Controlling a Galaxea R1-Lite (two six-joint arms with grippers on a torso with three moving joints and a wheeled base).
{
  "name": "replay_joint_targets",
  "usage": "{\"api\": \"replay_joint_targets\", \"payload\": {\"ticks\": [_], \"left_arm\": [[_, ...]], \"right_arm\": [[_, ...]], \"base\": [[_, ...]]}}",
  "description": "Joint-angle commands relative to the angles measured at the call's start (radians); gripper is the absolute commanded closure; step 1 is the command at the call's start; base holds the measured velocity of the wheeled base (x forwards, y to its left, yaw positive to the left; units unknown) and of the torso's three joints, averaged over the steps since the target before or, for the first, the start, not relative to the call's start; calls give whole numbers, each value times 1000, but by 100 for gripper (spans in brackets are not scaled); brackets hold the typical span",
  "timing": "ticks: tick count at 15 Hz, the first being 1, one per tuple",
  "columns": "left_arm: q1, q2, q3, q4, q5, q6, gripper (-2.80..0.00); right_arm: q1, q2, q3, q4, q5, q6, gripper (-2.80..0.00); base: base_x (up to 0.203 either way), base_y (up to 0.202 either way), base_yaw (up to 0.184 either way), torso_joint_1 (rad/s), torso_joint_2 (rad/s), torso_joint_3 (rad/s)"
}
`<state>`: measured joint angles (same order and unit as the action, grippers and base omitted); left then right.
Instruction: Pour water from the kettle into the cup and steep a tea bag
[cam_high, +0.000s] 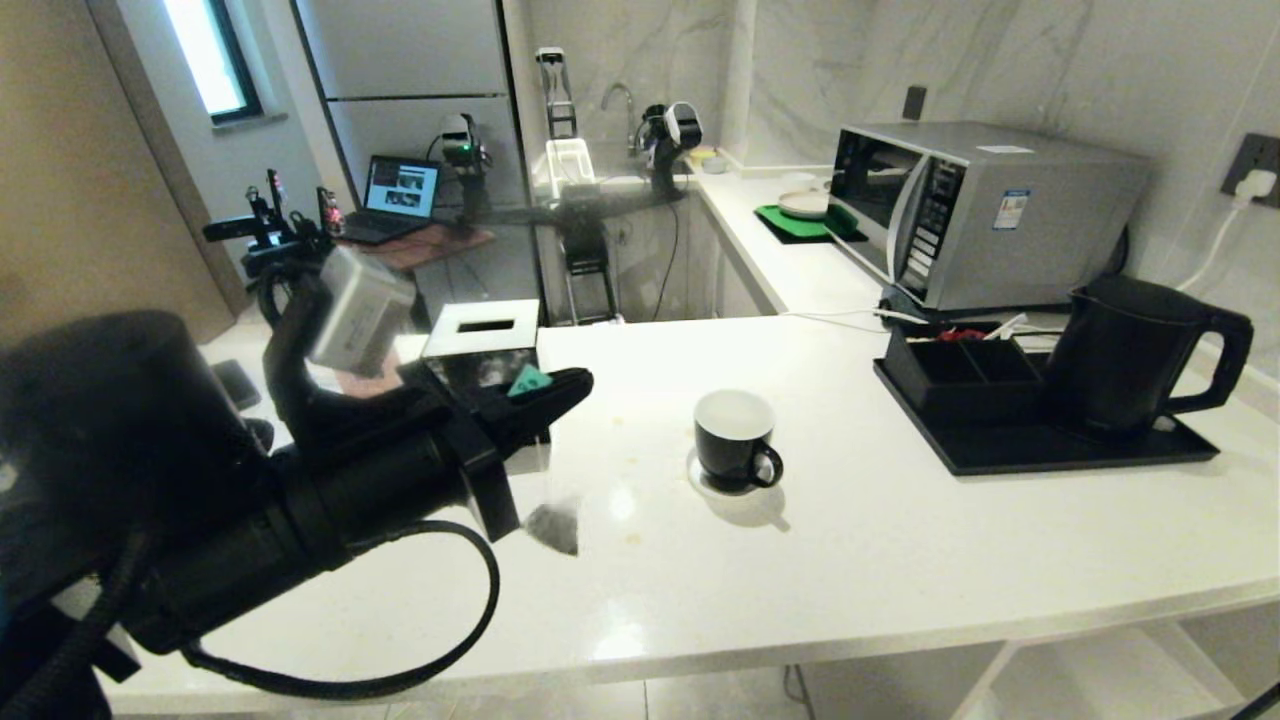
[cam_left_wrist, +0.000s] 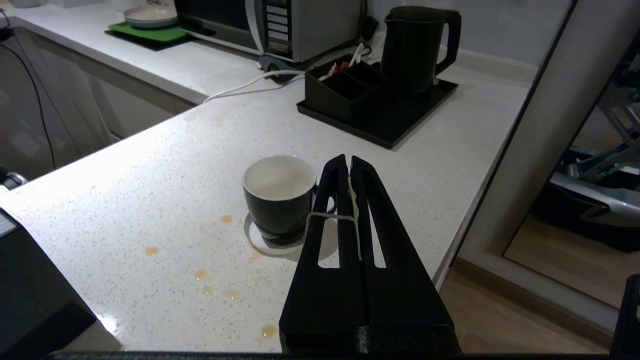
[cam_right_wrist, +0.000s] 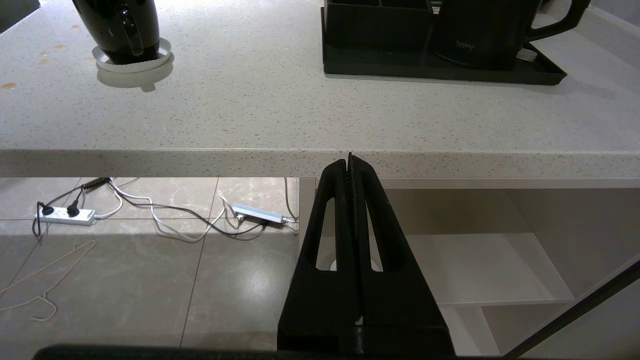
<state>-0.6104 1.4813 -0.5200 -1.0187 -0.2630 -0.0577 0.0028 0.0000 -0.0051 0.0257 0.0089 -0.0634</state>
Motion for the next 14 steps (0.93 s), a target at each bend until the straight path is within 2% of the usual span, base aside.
{"api": "replay_joint_targets", "payload": {"ticks": [1,7,14], "left_arm": [[0,-1,-19,0,-1,-1,0],[-3,31,-66,4,-1,-4,0],[-6,173,-232,5,-2,-5,0]], "right_arm": [[0,2,-1,0,0,-1,0],[0,2,-1,0,0,-1,0],[0,2,-1,0,0,-1,0]], "base": [[0,0,0,0,0,0],[0,0,0,0,0,0],[0,0,0,0,0,0]]}}
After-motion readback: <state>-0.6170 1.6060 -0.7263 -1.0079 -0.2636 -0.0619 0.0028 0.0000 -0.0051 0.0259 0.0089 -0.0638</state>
